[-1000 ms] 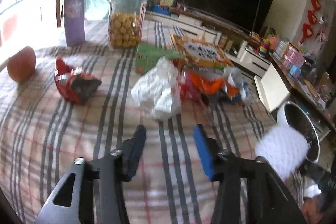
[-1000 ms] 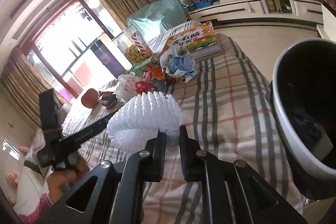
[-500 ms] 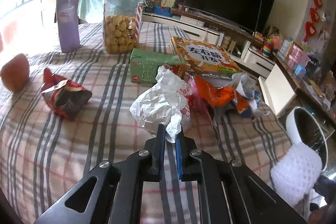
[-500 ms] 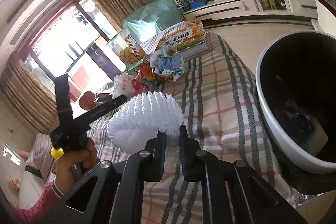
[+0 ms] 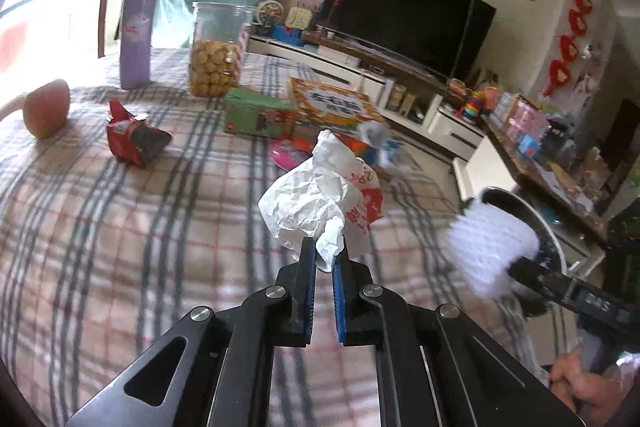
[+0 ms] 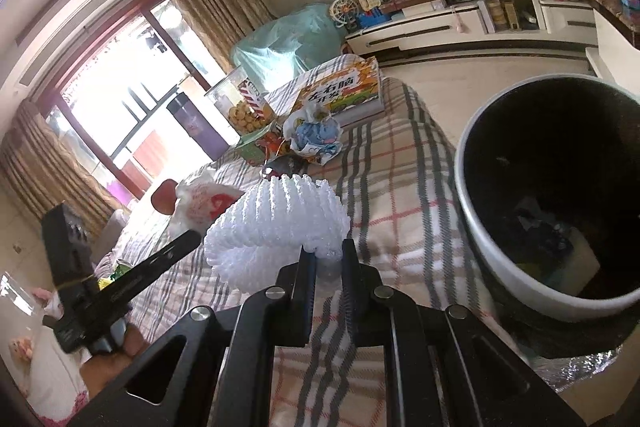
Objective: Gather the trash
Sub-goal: 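Carry the paper and foam net over the bin and open both tools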
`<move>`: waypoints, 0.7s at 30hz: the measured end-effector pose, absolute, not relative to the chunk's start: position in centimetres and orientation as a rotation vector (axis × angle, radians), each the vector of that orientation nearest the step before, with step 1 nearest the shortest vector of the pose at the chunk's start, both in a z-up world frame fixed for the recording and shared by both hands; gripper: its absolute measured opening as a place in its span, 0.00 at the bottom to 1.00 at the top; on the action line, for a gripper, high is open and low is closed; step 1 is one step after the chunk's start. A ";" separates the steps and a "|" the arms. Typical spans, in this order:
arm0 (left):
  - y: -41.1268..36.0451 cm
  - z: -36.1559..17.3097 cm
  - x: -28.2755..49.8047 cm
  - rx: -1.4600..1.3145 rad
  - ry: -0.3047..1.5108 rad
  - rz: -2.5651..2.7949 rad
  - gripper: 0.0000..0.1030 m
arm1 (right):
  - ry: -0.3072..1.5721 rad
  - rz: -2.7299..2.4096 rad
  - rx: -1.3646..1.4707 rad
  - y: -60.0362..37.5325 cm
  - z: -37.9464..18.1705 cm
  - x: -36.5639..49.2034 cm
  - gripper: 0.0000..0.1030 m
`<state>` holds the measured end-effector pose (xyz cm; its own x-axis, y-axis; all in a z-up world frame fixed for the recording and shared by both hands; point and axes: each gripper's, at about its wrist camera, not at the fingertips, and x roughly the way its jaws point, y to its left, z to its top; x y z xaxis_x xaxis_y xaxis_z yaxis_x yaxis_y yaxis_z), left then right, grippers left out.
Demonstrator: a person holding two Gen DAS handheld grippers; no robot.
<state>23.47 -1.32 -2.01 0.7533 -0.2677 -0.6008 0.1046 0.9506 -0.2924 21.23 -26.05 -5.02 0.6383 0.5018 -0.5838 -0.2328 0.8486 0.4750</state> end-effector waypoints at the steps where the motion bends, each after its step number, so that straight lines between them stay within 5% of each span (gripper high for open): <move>1: -1.6 -1.9 23.2 -0.249 0.691 -0.217 0.06 | 0.767 0.426 0.378 -26.4 -4.9 21.0 0.12; 21: -11.7 -0.4 23.8 -0.132 0.718 -0.427 0.06 | 0.685 0.255 0.404 -35.4 -3.1 19.4 0.12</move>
<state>23.81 -11.74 -0.42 0.6714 -0.4225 -0.6089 0.3329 0.9060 -0.2615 19.38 -35.42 -3.09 0.7481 0.3570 -0.5593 -0.0963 0.8924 0.4408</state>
